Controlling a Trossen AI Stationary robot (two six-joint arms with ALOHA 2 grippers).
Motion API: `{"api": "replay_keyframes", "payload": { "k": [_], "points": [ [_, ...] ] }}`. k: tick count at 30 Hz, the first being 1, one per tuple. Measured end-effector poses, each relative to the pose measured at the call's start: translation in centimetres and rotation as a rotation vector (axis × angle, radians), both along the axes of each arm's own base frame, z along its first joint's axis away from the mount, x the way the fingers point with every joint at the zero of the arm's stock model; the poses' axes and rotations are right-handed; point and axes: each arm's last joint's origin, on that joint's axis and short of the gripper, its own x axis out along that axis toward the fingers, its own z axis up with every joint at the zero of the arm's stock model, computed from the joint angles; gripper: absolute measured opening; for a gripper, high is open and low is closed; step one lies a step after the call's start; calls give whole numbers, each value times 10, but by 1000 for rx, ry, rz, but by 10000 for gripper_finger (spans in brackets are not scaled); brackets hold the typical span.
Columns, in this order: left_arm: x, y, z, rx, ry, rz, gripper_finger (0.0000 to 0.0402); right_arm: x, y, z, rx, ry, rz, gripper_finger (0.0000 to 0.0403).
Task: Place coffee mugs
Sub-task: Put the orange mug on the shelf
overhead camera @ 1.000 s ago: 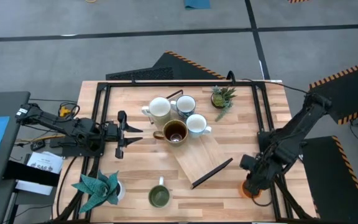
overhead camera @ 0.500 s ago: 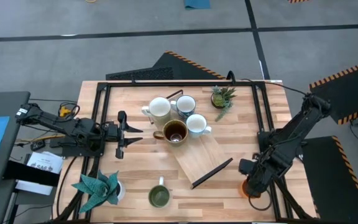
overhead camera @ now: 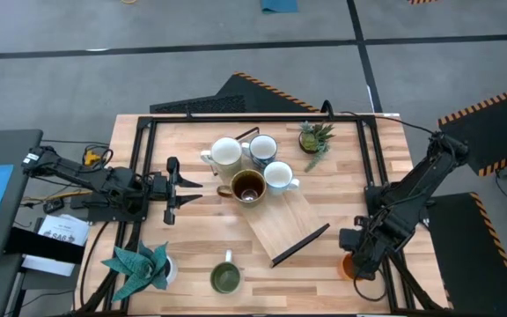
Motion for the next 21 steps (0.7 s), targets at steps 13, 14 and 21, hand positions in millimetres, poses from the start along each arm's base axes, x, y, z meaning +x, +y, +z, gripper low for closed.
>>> {"api": "replay_keyframes", "payload": {
  "k": [13,14,21],
  "points": [
    [0,0,0,0,1,-1,110,1,-2,1,-23,-15,79,107],
    [0,0,0,0,1,0,110,1,-2,2,-26,-18,92,107],
    [0,0,0,0,1,0,110,1,-2,6,-41,-16,110,107]
  ]
}}
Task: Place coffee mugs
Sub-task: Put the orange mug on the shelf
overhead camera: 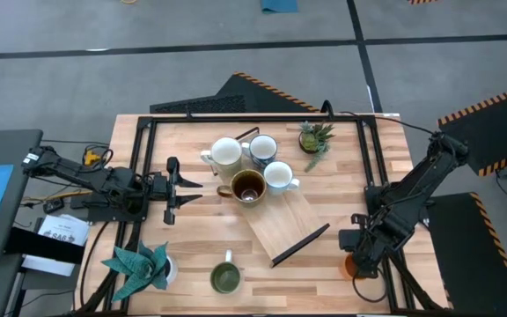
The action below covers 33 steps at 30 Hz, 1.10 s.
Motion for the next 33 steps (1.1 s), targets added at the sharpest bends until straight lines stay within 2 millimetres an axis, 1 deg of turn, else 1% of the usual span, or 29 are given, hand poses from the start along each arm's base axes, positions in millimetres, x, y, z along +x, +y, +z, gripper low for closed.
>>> {"api": "replay_keyframes", "payload": {
  "k": [10,18,25,28,31,33],
  "points": [
    [0,0,0,1,2,0,110,-1,-1,-1,-17,2,31,107],
    [0,0,0,1,3,0,110,-4,-3,-18,-7,37,6,107],
    [0,0,0,1,3,0,110,-4,-4,-25,1,34,5,107],
    [0,0,0,1,3,0,110,-5,-4,-25,6,45,-35,106],
    [0,0,0,1,3,0,110,-5,-4,-25,17,59,-89,89],
    [0,0,0,1,3,0,110,-5,-3,-25,34,81,-85,60]
  ]
}}
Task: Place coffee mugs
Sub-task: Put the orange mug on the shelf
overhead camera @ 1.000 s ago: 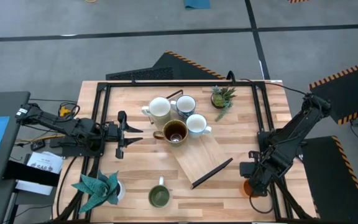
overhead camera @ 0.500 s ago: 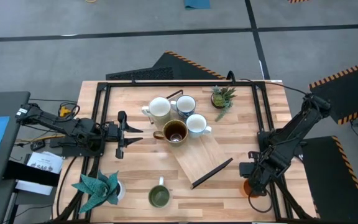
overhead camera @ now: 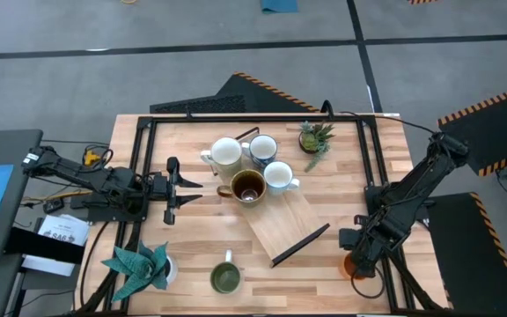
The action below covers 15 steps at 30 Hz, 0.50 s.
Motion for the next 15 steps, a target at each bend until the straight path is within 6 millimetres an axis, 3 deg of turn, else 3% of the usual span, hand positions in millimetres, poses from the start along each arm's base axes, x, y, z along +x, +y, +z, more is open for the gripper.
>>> {"api": "replay_keyframes", "payload": {
  "k": [2,7,11,15],
  "points": [
    [0,0,0,0,0,0,110,1,2,0,39,17,3,33],
    [0,0,0,-1,-2,0,110,4,6,12,120,29,-32,34],
    [0,0,1,-2,-5,0,110,15,10,47,200,-58,-47,34],
    [0,0,1,-2,-5,0,110,32,9,98,264,-242,-64,34]
  ]
}}
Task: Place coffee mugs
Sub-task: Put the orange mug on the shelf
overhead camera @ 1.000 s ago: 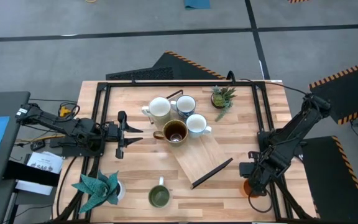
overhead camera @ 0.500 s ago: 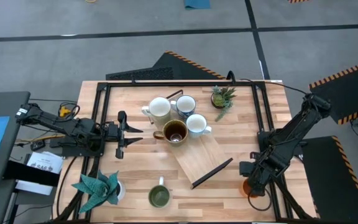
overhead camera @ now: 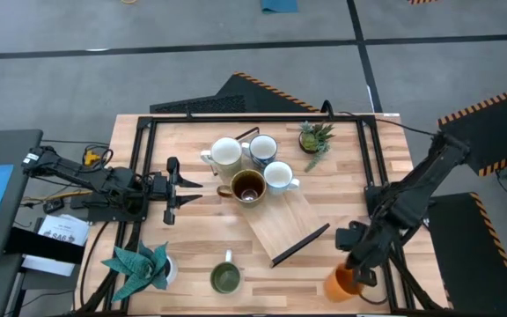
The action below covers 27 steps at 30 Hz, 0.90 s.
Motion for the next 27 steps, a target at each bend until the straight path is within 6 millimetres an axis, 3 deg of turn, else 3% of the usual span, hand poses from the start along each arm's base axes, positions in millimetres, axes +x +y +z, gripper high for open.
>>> {"api": "replay_keyframes", "payload": {
  "k": [5,9,18,27],
  "points": [
    [0,0,0,0,0,0,110,27,-10,66,-81,-356,19,34],
    [0,0,0,0,0,0,110,52,-29,94,-177,-429,-25,34],
    [0,0,0,0,0,0,110,94,-93,95,-424,-77,-191,34],
    [0,0,0,-3,2,0,110,108,-113,79,-402,164,-203,34]
  ]
}}
